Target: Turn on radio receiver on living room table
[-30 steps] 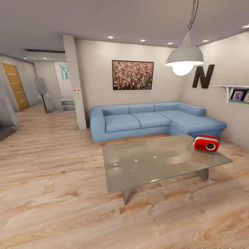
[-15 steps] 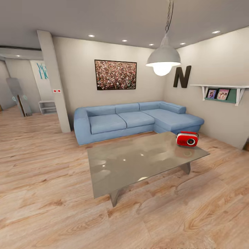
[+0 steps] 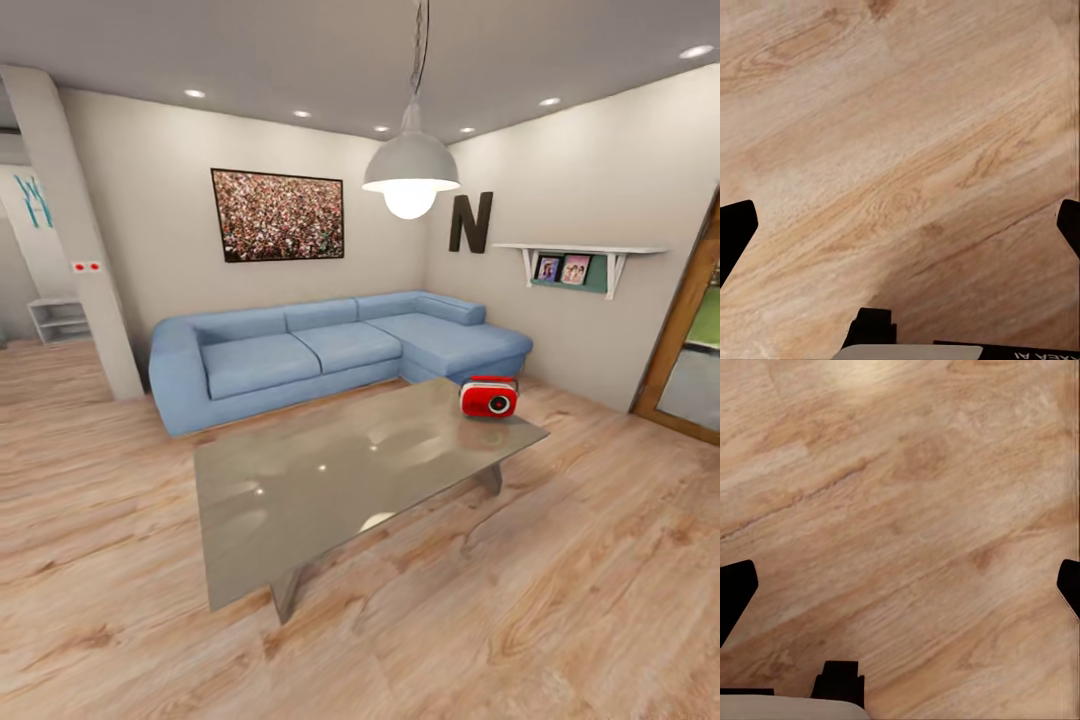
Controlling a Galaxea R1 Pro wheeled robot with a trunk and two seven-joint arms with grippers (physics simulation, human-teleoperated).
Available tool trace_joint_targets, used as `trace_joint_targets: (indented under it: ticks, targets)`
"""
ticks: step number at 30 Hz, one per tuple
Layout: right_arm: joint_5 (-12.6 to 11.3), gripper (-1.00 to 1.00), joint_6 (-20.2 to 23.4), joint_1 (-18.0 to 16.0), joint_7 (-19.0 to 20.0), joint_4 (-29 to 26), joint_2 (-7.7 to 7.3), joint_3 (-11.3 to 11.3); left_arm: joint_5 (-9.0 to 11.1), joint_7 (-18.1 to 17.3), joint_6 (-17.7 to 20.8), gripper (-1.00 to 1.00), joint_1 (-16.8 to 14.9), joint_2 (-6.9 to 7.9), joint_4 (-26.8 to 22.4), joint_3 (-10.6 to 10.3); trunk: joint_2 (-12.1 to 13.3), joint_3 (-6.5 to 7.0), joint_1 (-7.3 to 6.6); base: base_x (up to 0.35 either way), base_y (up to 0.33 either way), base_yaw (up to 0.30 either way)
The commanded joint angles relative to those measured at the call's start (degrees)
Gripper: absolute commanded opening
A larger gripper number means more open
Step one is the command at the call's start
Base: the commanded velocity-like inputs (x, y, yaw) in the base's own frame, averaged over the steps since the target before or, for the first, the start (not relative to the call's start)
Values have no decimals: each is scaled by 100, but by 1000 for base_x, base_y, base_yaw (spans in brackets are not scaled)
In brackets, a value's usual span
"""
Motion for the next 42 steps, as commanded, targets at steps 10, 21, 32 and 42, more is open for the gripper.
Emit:
trace_joint_targets:
  ticks: [10, 21, 32, 42]
  targets:
    - [0, 100, 0, 1, 0, 0, -1, 0, 0, 2, -1, 100, 0, 4, 0, 2, 0, 0, 0, 277, -153, -279]
    - [0, 100, 0, -1, 0, 0, -1, 0, 0, 2, 0, 100, 0, 4, 1, 2, 0, 0, 0, 288, -159, -279]
    - [0, 100, 0, -1, 0, 0, -1, 0, 0, 2, 3, 100, 0, 4, 1, 2, 0, 0, 0, 242, -145, -279]
    - [0, 100, 0, 0, 0, 0, -1, 0, 0, 2, 2, 100, 0, -1, 1, 2, 0, 0, 0, 22, -14, -279]
